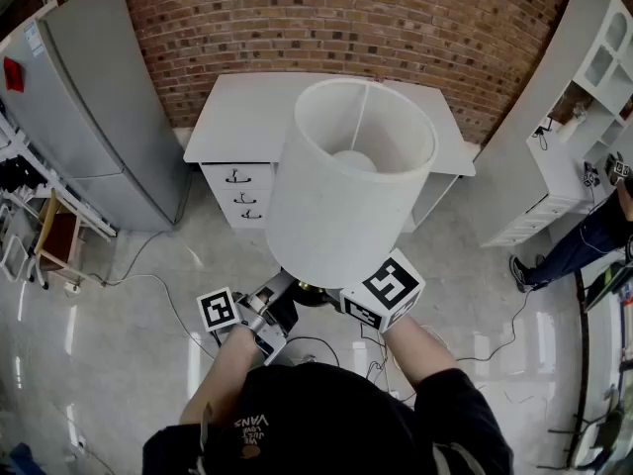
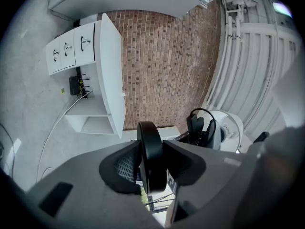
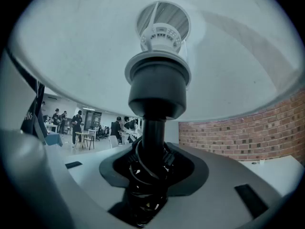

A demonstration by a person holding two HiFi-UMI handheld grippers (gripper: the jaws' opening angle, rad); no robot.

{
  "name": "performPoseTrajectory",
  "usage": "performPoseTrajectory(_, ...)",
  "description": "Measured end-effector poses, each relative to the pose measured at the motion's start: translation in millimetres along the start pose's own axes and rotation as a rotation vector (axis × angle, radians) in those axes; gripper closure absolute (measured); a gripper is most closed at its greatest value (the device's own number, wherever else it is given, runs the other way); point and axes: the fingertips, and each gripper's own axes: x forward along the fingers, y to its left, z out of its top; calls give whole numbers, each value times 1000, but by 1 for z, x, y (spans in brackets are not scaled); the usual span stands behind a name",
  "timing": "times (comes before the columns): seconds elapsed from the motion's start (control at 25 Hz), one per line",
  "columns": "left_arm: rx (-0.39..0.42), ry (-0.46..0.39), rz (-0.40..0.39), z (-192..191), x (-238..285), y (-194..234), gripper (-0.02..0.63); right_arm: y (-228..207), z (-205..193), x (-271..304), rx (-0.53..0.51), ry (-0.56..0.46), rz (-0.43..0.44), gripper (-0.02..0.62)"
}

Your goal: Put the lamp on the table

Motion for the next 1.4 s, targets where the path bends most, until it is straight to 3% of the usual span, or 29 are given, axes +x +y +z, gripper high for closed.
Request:
performPoseTrajectory(0.16,-9,3,0,-9,-1,-4,469,5,4,-7,-2,2,-2,434)
performPoseTrajectory(0.4,-49,8,5,20,11,10,472,-22,-7,19,31,19,-21,426)
performPoseTrajectory(1.16,-149,53,-19,209,87,43,483,-158,-20,181,5,19,-145,420)
performPoseTrajectory(1.4,-210,34,-7,247,96,46,485,-181,-18,220,9,15,-182,413)
